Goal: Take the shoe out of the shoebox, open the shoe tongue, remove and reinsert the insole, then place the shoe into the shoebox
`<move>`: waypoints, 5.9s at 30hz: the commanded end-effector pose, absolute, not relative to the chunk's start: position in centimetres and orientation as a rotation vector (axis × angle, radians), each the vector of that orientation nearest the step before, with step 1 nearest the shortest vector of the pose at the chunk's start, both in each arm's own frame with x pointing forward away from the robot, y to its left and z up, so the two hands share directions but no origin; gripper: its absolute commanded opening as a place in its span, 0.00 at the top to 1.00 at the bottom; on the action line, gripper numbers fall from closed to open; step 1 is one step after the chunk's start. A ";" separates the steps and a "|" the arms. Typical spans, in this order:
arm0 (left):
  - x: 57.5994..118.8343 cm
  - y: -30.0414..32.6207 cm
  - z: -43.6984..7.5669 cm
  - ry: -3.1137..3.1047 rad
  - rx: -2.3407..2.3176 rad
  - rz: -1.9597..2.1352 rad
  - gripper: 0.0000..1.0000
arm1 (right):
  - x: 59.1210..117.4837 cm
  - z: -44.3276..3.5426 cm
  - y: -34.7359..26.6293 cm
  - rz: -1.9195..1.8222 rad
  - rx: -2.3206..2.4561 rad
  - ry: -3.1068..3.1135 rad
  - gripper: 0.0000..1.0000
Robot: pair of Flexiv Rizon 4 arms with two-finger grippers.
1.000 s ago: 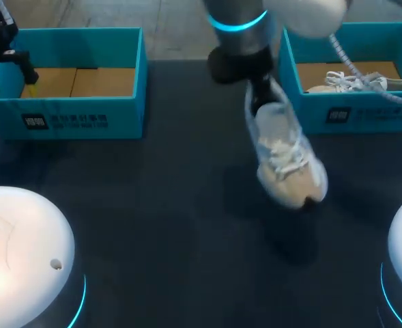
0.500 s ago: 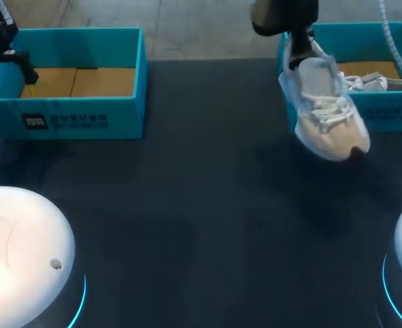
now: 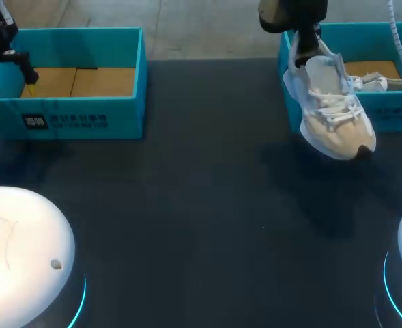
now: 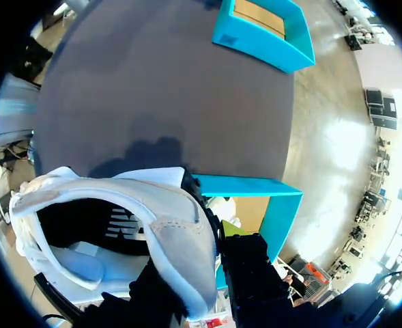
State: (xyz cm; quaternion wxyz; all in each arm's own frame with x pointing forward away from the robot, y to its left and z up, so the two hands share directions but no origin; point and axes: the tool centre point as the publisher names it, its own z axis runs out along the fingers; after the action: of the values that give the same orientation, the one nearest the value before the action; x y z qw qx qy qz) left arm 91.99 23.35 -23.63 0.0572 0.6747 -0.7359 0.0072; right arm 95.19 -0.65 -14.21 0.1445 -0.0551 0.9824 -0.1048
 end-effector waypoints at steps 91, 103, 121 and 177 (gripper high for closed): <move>92.0 23.4 -23.6 -2.232 2.046 0.018 0.00 | 110.2 -13.0 -29.6 -0.182 2.217 2.005 1.00; 92.0 23.4 -23.6 -2.232 2.046 0.018 0.00 | 110.4 -13.3 -29.3 -0.220 2.249 1.954 1.00; 92.0 23.4 -23.6 -2.232 2.046 0.018 0.00 | 110.6 -17.2 -30.6 -0.165 2.253 1.943 1.00; 92.0 23.4 -23.6 -2.232 2.046 0.018 0.00 | 113.7 -22.4 -34.1 -0.170 2.171 1.988 1.00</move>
State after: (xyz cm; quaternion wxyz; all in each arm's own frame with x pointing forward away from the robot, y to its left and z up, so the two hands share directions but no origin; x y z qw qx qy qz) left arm 91.99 23.35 -23.64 0.0573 0.6747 -0.7359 0.0073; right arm 112.26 -33.88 -22.35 0.1058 0.7320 0.6711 -0.0512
